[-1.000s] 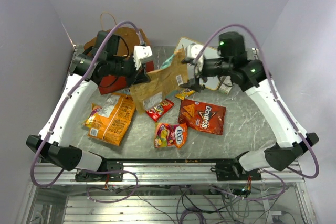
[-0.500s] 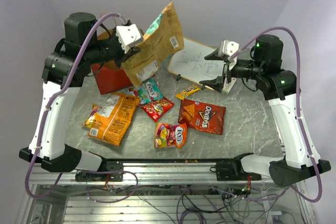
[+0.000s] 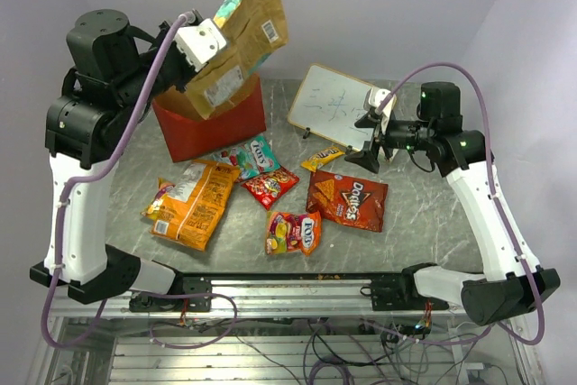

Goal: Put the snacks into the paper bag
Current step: Place the snack in the paper bag.

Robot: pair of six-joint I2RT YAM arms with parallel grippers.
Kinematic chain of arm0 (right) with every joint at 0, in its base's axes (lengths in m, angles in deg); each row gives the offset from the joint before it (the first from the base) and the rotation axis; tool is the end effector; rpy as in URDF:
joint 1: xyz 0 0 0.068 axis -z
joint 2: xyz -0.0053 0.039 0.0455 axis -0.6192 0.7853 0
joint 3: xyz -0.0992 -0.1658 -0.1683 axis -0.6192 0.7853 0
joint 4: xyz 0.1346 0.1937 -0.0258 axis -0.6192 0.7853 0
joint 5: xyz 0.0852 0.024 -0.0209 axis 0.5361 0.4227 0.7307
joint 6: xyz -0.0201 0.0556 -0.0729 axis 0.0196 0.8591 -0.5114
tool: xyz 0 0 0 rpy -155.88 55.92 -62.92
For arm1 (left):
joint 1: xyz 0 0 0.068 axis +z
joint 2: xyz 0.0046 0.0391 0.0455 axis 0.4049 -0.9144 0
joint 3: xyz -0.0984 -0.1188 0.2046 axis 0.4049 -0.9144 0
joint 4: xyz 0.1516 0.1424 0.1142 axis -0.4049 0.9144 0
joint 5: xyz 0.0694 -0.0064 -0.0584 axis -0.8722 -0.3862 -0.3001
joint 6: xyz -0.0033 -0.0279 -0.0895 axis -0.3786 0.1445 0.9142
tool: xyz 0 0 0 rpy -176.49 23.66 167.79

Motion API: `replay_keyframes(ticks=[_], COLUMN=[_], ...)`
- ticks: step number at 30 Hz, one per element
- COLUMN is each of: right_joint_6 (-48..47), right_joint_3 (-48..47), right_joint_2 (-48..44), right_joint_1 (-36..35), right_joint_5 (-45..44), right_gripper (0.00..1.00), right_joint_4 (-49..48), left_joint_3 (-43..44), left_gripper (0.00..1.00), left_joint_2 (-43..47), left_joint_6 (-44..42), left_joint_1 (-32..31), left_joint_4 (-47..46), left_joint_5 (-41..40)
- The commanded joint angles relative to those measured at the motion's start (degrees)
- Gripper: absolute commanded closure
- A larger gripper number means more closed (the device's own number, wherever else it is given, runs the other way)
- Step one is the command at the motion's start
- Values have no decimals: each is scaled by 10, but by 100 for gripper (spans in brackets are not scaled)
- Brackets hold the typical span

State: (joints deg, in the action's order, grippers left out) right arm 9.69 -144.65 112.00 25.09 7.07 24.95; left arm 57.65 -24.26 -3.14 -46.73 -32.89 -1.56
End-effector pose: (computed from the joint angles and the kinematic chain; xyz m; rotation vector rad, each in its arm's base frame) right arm 0.2207 0.1168 0.3687 -1.2584 1.5844 0.6541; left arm 0.2071 -0.1111 0.5432 1.0057 1.3411 -0.0287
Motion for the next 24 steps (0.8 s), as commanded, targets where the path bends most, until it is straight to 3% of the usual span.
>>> replay_keyframes(ticks=[1,9,16,24], right_joint_6=[5,9,8,8], right_joint_3=[24,47,59,72], right_joint_2=[-16,-10,-6,-11], right_joint_1=[8,16,18,18], right_joint_5=[-3,4,4,5], right_gripper=[12,12,12,12], right_joint_4=[-27,-45,-49,-56], left_joint_3=[22,8,-102,-153], left_gripper=[93,93,93,93], left_joint_2=[0,-7,20,6], left_joint_6=[-60,-127,-233,-315], left_joint_1=[3,3,3,17], left_joint_4=[-55,-77,-149,-168], left_joint_5=[-110,-185,-232,-253])
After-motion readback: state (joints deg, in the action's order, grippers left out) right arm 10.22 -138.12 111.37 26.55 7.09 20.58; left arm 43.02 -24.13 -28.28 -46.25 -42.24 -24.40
